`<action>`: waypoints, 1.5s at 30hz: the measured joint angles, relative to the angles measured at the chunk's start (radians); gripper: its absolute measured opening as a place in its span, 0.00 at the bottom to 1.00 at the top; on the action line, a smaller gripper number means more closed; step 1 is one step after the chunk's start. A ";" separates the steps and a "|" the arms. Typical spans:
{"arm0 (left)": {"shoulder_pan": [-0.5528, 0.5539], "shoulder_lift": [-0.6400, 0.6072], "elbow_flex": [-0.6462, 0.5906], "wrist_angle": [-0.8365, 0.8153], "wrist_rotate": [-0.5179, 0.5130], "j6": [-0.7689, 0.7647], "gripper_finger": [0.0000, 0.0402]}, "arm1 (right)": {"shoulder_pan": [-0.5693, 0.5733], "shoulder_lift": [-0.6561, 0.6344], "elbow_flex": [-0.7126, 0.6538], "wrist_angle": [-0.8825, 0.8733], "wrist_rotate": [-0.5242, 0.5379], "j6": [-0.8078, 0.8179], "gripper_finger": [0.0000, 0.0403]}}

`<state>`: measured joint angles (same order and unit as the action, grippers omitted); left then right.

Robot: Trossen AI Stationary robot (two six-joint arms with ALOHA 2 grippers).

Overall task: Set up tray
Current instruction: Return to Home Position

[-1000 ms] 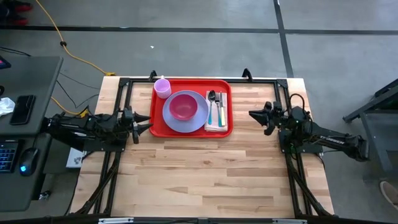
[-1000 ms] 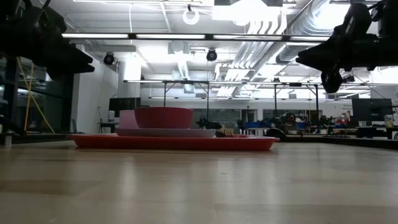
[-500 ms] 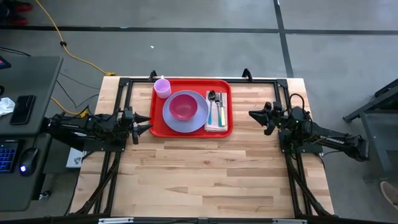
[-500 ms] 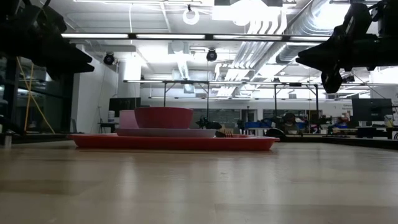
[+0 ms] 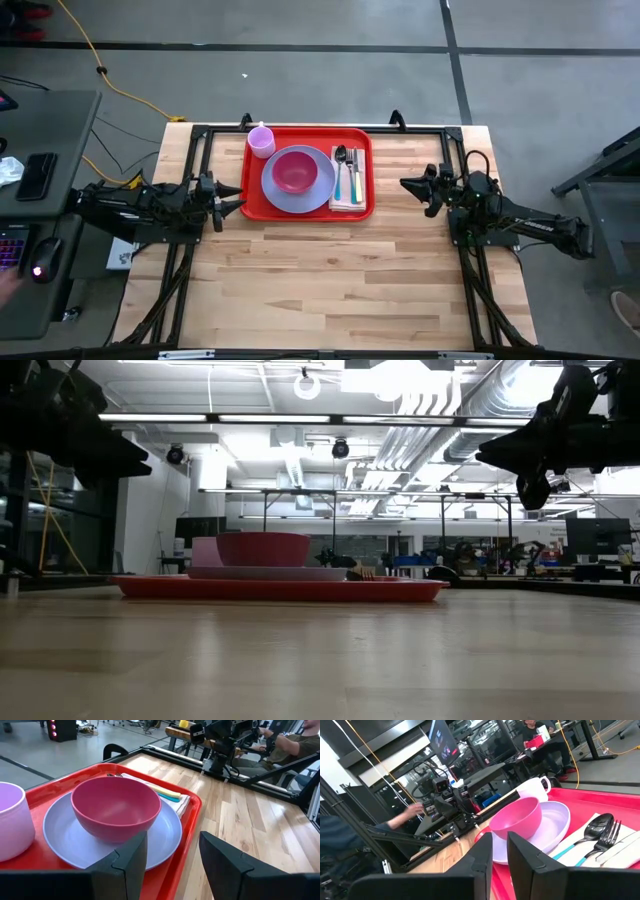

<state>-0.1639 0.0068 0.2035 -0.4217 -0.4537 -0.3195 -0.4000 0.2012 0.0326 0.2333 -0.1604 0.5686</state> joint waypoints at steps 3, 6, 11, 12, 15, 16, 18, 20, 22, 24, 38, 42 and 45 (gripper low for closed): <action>0.000 0.000 0.000 0.000 0.000 0.000 0.53 | 0.000 0.000 0.000 0.000 0.000 0.000 0.09; 0.000 0.000 0.000 0.000 0.000 0.000 0.53 | 0.000 0.000 0.000 0.000 0.000 0.000 0.09; 0.000 0.000 0.000 0.000 0.000 0.000 0.53 | 0.000 0.000 0.000 0.000 0.000 0.000 0.09; 0.000 0.000 0.000 0.000 0.000 0.000 0.53 | 0.000 0.000 0.000 0.000 0.000 0.000 0.10; 0.000 0.000 0.000 0.000 0.000 0.000 0.53 | 0.000 0.000 0.000 0.000 0.000 0.000 0.10; 0.000 0.000 0.000 0.000 0.000 0.000 0.53 | 0.000 0.000 0.000 0.000 0.000 0.000 0.10; 0.000 0.000 0.000 0.000 0.000 0.000 0.53 | 0.000 0.000 0.000 0.000 0.000 0.000 0.10; 0.000 0.000 0.000 0.000 0.000 0.000 0.53 | 0.000 0.000 0.000 0.000 0.000 0.000 0.10; 0.000 0.000 0.000 0.000 0.000 0.000 0.53 | 0.000 0.000 0.000 0.000 0.000 0.000 0.09; 0.000 0.000 0.000 0.000 0.000 0.000 0.53 | 0.000 0.000 0.000 0.000 0.000 0.000 0.09; 0.000 0.000 0.000 0.000 0.000 0.000 0.53 | 0.000 0.000 0.000 0.000 0.000 0.000 0.10; 0.000 0.000 0.000 0.000 0.000 0.000 0.53 | 0.000 0.000 0.000 0.000 0.000 0.000 0.10; 0.000 0.000 0.000 0.000 0.000 0.000 0.53 | 0.000 0.000 0.000 0.000 0.000 0.000 0.11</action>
<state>-0.1638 0.0067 0.2031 -0.4217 -0.4534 -0.3199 -0.4000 0.2016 0.0322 0.2333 -0.1604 0.5688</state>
